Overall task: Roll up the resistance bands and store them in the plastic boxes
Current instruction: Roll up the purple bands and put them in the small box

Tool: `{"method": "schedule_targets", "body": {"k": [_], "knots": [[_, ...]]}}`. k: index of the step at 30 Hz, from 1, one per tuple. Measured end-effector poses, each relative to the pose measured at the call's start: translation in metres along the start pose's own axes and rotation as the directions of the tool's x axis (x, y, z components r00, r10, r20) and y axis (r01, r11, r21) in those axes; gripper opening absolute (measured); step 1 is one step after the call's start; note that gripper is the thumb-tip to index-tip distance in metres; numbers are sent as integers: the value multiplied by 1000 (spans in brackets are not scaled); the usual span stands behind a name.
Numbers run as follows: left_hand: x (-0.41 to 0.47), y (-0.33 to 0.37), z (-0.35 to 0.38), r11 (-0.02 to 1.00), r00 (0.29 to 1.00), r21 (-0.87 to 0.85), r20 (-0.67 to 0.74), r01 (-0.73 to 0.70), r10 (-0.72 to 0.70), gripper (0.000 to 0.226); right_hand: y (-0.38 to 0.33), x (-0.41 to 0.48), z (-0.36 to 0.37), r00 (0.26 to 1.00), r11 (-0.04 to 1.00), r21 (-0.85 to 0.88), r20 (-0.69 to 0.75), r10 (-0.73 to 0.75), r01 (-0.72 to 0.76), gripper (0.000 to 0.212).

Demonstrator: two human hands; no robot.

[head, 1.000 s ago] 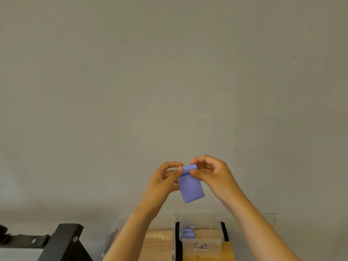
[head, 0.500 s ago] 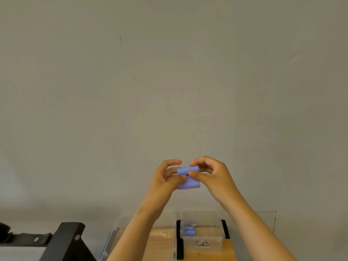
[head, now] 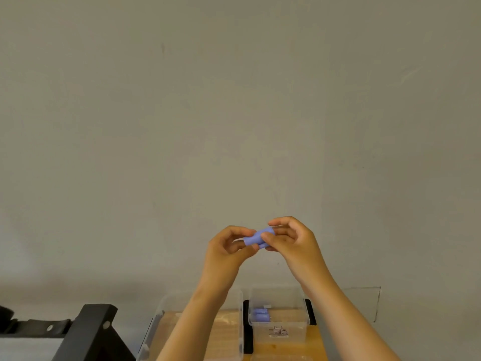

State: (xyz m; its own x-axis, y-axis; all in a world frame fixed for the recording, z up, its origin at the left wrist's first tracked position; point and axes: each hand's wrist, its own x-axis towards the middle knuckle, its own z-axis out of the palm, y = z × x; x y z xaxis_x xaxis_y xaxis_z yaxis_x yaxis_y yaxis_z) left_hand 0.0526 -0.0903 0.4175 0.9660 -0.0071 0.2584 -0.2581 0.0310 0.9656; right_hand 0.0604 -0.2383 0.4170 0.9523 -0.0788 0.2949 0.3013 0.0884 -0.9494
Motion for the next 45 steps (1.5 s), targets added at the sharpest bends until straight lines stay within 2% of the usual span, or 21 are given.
{"method": "schedule_targets", "body": {"k": [4,6,11,16,21,26,30,34,39,41,45], "knots": [[-3,-4,5,982,996,-169,12,89,-89,20,0,-3,-1,999,998,-32,-5,-53,53,23],[-3,-7,8,974,996,-207,2,89,-90,19,3,-6,1,997,998,-7,-56,-55,55,24],[-2,-19,24,987,990,-159,-140,9,-32,15,17,-9,10,971,998,-14,-232,-61,59,15],[4,-31,47,988,971,-157,-235,12,-49,22,27,-9,20,946,995,-46,-306,-104,94,11],[11,-44,50,992,970,-125,-233,36,-65,25,40,-3,20,946,995,-67,-311,-96,79,11],[24,-60,44,995,976,-47,-197,87,-95,39,56,8,18,953,997,-65,-298,-58,40,8],[34,-76,34,993,983,-5,-138,121,-121,36,79,20,11,961,998,-56,-275,20,-37,6],[47,-99,16,988,985,-35,-86,150,-152,29,105,38,2,967,983,43,-178,181,-176,5],[68,-139,5,939,947,-181,-83,291,-309,25,144,58,-1,929,933,146,-124,348,-330,11],[75,-159,2,905,921,-214,-49,368,-386,24,162,64,0,916,923,118,-129,380,-367,13],[86,-205,-6,876,871,-100,-105,471,-480,21,207,74,-2,898,909,19,-149,415,-417,15]]}}
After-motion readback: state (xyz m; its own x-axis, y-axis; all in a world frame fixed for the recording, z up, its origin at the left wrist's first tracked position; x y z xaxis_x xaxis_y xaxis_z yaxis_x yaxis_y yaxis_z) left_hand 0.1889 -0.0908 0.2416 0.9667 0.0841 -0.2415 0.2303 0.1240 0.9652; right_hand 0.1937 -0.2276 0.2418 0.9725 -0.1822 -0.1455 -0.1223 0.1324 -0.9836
